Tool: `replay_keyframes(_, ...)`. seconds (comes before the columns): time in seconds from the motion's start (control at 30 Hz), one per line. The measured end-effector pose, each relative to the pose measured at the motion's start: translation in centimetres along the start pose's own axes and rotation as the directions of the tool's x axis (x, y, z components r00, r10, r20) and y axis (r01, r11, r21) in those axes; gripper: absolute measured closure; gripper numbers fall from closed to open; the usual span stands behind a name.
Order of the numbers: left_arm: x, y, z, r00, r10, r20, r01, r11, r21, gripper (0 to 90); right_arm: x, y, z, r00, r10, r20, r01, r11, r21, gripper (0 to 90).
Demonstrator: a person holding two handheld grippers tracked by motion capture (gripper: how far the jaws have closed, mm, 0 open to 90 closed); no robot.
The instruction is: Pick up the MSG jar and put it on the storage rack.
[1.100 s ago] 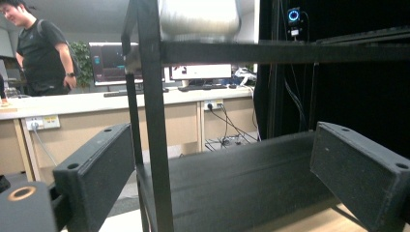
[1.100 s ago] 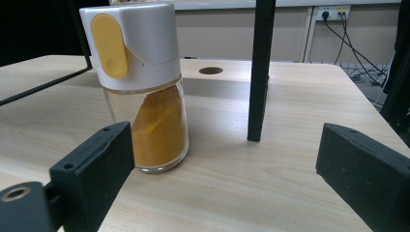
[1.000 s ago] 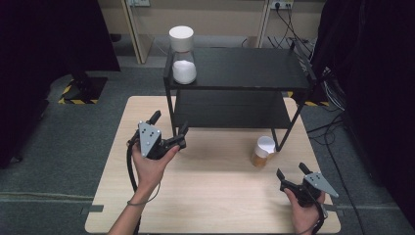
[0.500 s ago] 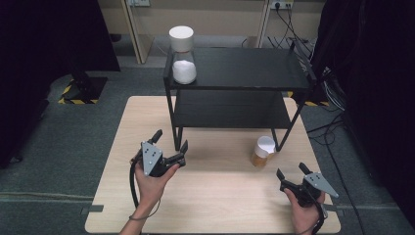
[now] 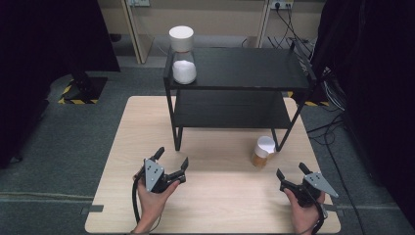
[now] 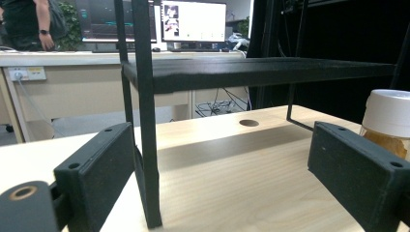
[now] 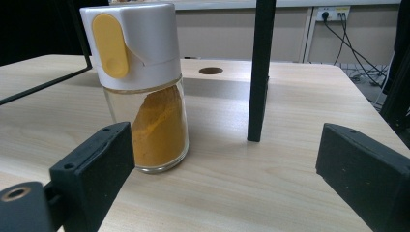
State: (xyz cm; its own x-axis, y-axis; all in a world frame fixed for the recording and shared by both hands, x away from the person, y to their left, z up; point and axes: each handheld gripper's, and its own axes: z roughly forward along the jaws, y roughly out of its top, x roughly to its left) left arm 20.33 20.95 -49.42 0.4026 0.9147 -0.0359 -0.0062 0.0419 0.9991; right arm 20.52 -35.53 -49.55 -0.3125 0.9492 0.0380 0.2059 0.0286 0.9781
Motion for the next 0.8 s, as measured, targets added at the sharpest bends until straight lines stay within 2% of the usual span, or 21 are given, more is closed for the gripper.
replay_keyframes(0.1, -0.2, -1.0, -0.4, 0.9998, -0.021, 0.007, 0.021, 0.9998, 0.006, 9.1, 0.0, 0.0, 0.0, 1.0, -0.001, 0.001, 0.001, 1.0, -0.001, 6.7)
replay_keyframes(0.37, -0.5, -2.8, -0.9, 0.9988, -0.048, -0.013, 0.048, 0.9981, 0.038, 8.8, 0.0, 0.0, 0.0, 1.0, -0.001, 0.0, 0.001, 1.0, -0.002, 6.7)
replay_keyframes(0.53, -0.4, -3.2, -1.1, 0.9985, -0.051, -0.017, 0.052, 0.9967, 0.062, 8.9, -0.1, 0.0, 0.0, 1.0, 0.003, -0.002, -0.003, 1.0, -0.002, 6.7)
replay_keyframes(0.7, -0.4, -3.4, -1.2, 0.9978, -0.062, -0.025, 0.063, 0.9957, 0.067, 8.9, 0.0, -0.1, 0.0, 1.0, 0.0, -0.003, 0.0, 1.0, -0.004, 6.7)
replay_keyframes(0.8, -0.4, -3.4, -1.2, 0.9983, -0.055, -0.022, 0.056, 0.9962, 0.067, 8.9, -0.1, -0.1, 0.0, 1.0, 0.001, -0.003, -0.001, 1.0, -0.003, 6.7)
